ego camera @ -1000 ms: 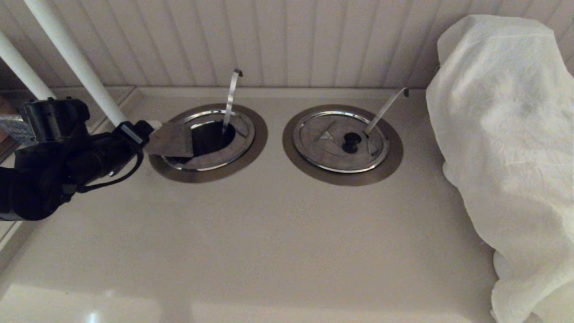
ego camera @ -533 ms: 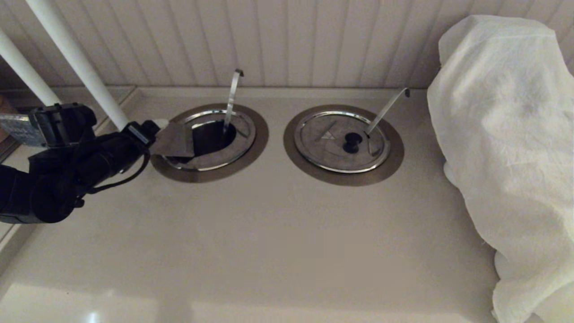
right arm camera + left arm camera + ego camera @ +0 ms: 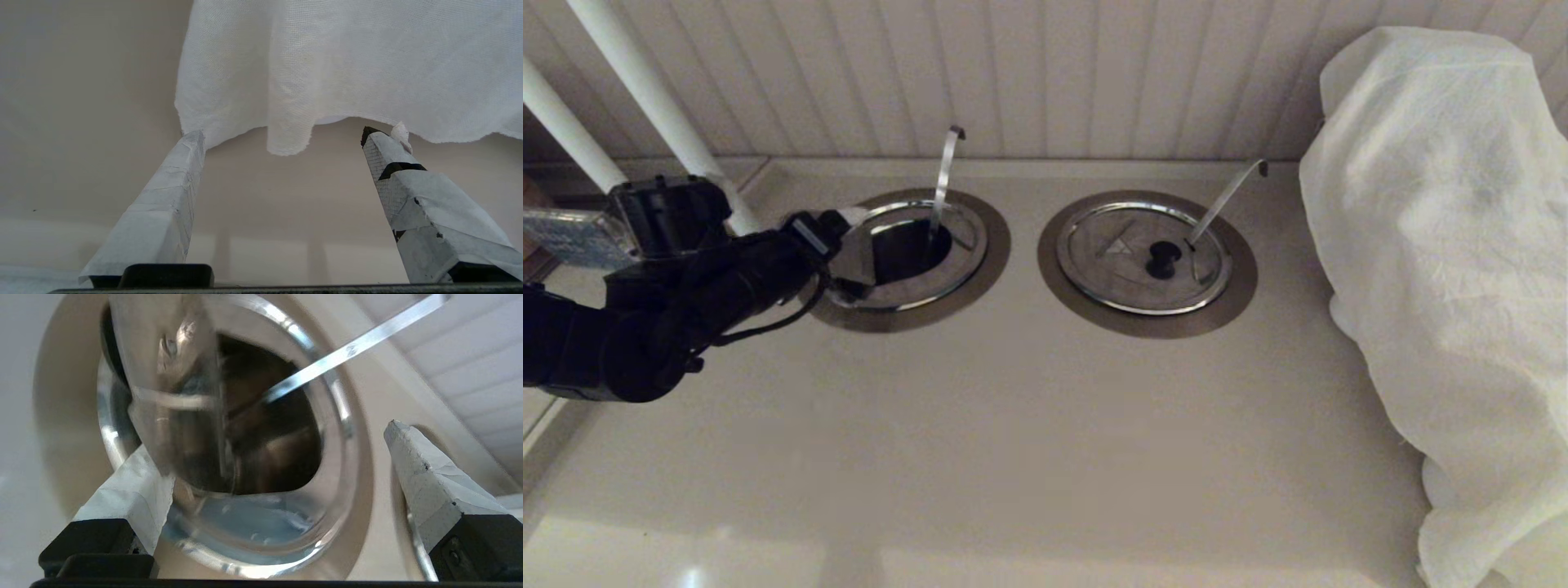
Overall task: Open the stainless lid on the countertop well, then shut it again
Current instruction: Close the lid
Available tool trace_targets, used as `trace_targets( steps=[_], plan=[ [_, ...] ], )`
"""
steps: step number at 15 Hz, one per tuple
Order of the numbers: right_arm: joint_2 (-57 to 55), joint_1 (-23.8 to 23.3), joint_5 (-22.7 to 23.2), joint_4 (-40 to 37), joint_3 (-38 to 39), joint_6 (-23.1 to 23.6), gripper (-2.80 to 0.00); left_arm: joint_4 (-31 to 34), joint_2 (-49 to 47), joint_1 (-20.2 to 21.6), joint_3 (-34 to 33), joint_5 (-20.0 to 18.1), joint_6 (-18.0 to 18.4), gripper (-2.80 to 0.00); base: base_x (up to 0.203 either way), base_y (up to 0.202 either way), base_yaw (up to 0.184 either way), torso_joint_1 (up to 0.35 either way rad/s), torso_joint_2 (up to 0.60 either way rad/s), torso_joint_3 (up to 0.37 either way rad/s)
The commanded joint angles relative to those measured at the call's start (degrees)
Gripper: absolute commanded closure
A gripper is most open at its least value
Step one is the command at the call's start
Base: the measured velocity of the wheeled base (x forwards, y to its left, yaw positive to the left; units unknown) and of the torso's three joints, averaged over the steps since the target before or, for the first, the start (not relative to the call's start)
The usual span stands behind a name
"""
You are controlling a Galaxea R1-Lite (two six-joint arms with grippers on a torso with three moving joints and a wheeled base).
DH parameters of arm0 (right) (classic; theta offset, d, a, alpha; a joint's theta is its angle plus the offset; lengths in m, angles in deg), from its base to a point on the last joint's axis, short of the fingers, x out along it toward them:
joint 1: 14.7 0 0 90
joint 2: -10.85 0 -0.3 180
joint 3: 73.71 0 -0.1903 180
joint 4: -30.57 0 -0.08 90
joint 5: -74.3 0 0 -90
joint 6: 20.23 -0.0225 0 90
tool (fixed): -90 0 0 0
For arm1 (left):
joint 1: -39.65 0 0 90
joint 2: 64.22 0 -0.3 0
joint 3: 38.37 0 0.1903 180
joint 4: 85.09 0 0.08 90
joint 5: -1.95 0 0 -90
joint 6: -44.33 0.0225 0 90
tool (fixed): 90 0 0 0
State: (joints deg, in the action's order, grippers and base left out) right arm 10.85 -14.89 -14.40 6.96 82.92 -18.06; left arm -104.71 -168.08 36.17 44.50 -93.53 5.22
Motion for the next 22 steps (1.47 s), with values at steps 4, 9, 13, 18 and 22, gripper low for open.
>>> trace_targets(
  steps=[4, 9, 13, 18, 22],
  plan=[
    [0.1, 0.0, 0.0, 0.0, 0.1, 0.0, -2.80, -0.2, -2.5, -2.5, 4.9, 0.5, -0.2, -2.80, 0.000, 0.000, 0.000, 0.000, 0.00, 0.000],
    [0.1, 0.0, 0.0, 0.0, 0.1, 0.1, -2.80, 3.1, -6.4, -7.6, 11.9, 1.4, 0.4, -2.80, 0.000, 0.000, 0.000, 0.000, 0.00, 0.000],
    [0.1, 0.0, 0.0, 0.0, 0.1, 0.0, -2.80, 2.9, -8.1, -12.2, 12.8, 5.5, 5.4, -2.80, 0.000, 0.000, 0.000, 0.000, 0.00, 0.000],
    [0.1, 0.0, 0.0, 0.0, 0.1, 0.0, -2.80, 2.8, -5.6, -11.9, 11.0, 8.5, 5.7, -2.80, 0.000, 0.000, 0.000, 0.000, 0.00, 0.000],
    [0.1, 0.0, 0.0, 0.0, 0.1, 0.0, -2.80, 1.1, -1.8, -11.9, 3.2, 8.9, 12.1, -2.80, 0.000, 0.000, 0.000, 0.000, 0.00, 0.000]
  ],
)
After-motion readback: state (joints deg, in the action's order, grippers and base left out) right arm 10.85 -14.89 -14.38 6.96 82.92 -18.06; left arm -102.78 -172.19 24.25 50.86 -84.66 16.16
